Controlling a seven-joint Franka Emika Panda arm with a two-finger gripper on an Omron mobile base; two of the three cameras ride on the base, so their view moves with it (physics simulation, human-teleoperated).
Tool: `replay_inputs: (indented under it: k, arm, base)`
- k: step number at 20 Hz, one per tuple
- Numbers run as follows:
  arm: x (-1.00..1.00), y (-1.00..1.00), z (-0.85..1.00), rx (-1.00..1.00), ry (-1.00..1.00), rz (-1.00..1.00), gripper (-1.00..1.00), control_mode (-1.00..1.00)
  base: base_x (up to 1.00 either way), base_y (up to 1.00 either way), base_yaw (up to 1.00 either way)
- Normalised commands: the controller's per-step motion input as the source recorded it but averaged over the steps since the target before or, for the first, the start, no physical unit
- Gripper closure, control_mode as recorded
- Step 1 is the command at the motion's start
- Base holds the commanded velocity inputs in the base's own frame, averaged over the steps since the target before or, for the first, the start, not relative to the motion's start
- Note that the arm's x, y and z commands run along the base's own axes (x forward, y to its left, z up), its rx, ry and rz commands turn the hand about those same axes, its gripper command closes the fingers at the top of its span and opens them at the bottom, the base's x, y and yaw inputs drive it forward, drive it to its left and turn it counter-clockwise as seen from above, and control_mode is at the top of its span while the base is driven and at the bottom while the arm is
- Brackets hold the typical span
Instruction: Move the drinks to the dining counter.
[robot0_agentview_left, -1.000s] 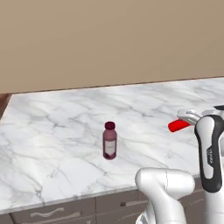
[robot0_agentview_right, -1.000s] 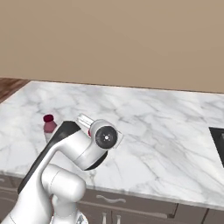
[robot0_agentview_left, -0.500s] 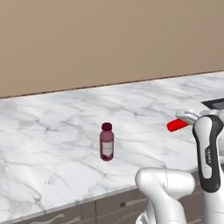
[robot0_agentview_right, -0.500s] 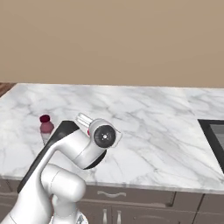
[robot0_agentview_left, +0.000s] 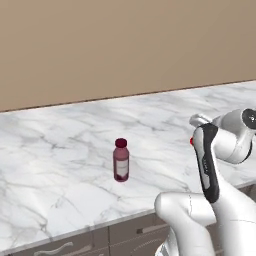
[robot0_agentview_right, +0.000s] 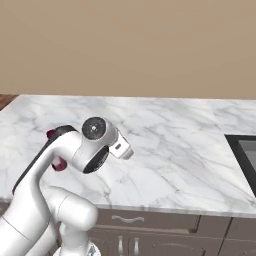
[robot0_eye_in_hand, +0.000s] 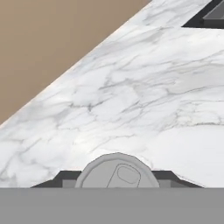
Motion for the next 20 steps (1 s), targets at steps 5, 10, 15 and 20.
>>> replay_inputs:
  k: [5, 10, 15, 20]
  arm:
    - [0.25, 0.00, 0.01, -0.06, 0.15, -0.18, 1.00, -1.00]
    - [0.29, -0.01, 0.00, -0.05, 0.14, 0.00, 1.00, -1.00]
    - [0.14, 0.00, -0.04, -0.05, 0.06, 0.02, 1.00, -1.00]
    - [0.01, 0.00, -0.11, -0.02, 0.00, 0.13, 1.00, -1.00]
  base:
    - [0.00, 0.00, 0.00]
    - [0.00, 0.00, 0.00]
    - [0.00, 0.00, 0.00]
    - [0.00, 0.00, 0.00]
